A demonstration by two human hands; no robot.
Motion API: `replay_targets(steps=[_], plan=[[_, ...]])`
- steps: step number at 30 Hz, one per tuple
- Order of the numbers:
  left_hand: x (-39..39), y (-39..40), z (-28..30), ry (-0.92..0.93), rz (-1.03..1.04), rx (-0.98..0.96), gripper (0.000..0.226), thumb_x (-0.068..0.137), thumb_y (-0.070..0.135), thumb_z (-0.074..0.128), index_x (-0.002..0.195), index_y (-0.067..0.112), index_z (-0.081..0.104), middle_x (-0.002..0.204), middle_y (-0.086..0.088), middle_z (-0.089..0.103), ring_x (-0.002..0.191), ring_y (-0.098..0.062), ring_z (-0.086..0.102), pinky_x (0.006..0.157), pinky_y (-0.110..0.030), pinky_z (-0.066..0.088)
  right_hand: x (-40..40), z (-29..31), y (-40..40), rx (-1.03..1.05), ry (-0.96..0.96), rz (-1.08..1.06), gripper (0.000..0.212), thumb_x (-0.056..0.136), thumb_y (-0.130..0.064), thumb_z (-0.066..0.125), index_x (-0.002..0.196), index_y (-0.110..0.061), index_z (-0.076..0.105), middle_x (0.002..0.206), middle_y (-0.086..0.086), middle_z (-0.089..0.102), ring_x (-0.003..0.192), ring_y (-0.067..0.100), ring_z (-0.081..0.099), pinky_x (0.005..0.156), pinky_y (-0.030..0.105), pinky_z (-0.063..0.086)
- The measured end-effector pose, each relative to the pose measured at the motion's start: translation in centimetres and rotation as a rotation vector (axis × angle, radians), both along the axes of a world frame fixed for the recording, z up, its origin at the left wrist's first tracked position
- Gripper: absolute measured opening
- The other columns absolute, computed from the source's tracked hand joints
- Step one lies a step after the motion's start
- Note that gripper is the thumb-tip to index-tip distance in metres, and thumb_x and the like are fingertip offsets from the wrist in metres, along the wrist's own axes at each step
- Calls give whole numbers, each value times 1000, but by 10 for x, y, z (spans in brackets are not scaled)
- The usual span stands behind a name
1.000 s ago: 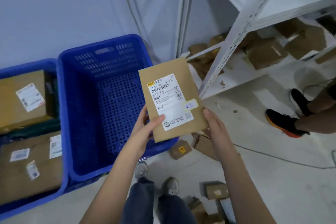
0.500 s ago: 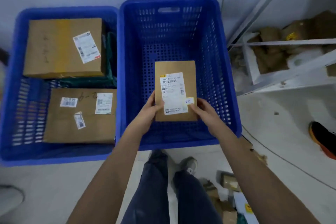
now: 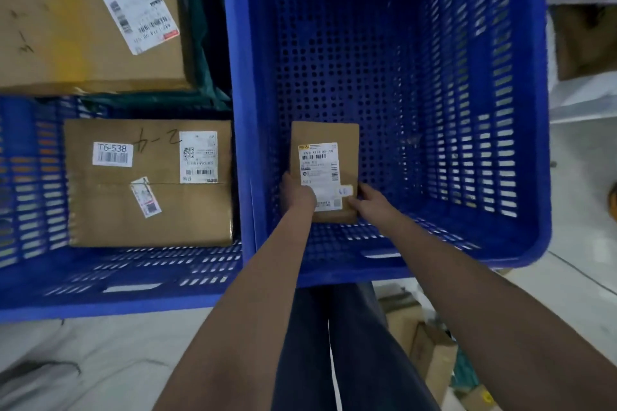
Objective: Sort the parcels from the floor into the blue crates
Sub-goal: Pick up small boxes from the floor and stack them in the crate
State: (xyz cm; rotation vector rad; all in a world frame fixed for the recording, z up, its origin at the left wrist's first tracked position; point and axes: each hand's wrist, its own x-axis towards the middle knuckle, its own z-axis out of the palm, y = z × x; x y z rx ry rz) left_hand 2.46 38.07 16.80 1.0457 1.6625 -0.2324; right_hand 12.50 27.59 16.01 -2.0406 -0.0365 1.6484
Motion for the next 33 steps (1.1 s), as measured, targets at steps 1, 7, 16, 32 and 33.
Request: replay_targets(steps=[1,7,16,32,33], plan=[[-1,-3,-7,24,15,-2,52,90,-5,25,140,8,34,135,-13,49,117,-32,52,97,-43,48,0,-8,1,-3,-8,15,51,97,-12,48,145,-9,33,147,10,40,130,25,43,104,30,39],[-10,-19,-45,84,6,13,51,93,-4,25,143,7,26,138,-12,47,117,-33,53,87,-32,48,0,-47,6,-31,-43,139,52,95,-13,51,145,-10,34,146,9,42,131,25,43,99,30,38],[-4,-30,-67,322,-316,150,58,97,4,34,148,1,7,142,-22,36,122,-37,47,90,-46,45,-9,-74,-1,-63,-154,160,62,81,-9,69,136,-6,39,135,10,52,117,21,52,86,24,41],[9,-34,-60,530,-1062,36,107,88,34,60,141,-3,-26,134,-21,46,105,-30,59,60,-37,41,-2,-69,18,-75,26,218,51,80,-5,66,128,-8,49,128,10,58,107,19,57,88,25,46],[8,-34,-61,532,-1079,47,106,89,34,59,141,-3,-26,132,-20,48,102,-29,60,60,-36,40,-1,-67,19,-69,59,181,50,82,-5,65,129,-8,50,129,10,58,109,19,57,88,24,45]])
